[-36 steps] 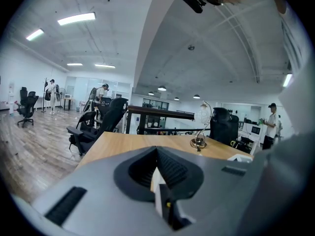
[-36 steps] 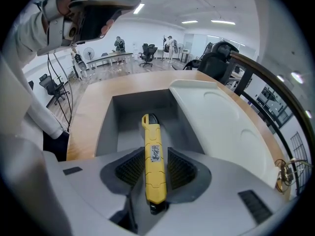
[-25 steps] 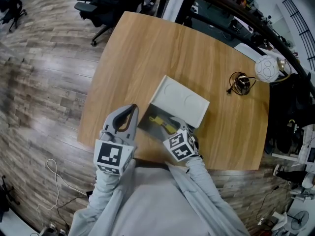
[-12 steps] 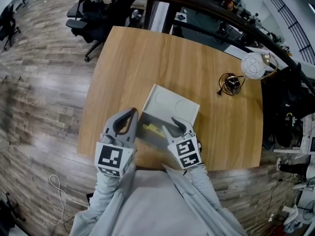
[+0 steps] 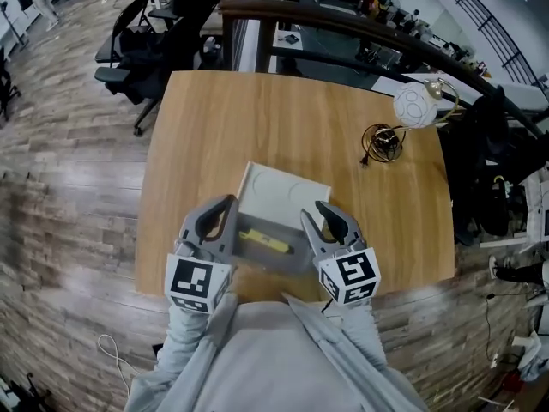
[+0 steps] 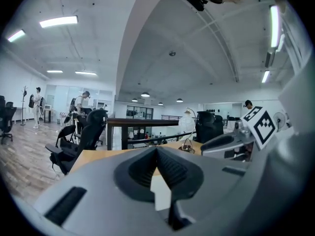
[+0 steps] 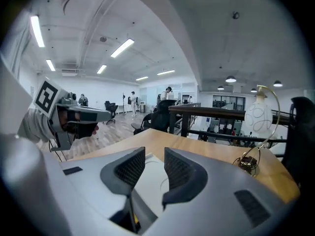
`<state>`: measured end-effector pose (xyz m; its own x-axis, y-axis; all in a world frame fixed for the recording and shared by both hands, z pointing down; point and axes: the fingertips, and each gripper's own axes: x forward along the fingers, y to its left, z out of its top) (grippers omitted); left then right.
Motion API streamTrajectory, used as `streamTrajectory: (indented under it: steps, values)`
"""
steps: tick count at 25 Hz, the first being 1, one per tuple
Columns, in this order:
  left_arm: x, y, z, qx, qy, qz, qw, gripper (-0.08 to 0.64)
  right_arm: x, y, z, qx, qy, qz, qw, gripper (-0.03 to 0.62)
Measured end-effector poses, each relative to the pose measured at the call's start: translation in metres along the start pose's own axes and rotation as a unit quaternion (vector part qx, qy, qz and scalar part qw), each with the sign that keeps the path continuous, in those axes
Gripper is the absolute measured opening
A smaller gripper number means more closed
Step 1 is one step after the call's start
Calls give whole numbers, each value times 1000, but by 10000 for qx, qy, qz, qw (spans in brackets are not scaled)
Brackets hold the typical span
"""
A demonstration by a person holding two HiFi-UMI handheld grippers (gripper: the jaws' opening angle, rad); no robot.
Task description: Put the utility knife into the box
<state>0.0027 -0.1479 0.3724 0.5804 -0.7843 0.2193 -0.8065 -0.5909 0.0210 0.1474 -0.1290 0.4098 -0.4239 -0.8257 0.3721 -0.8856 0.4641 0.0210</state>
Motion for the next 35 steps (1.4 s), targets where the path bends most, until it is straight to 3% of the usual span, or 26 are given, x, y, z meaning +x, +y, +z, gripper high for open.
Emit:
streamTrajectory:
  steps: [8,14,27,35]
  values:
    - [14,-19,12,141,-83,-336,9993,20,-41,-32,33,274,-767,-605,9948,54]
    - [19,-35,14,180,-77,-553,9983,20,-69,-43,41,377,-1058,-884,9897,25]
    - [22,-63,7,168,-26,-848,9962,20,-100,-44,32,700,-1228,-936,9855,15]
    - [22,-67,6,158,18,-855,9962,20,-102,-43,28,669,-1151,-893,9871,15]
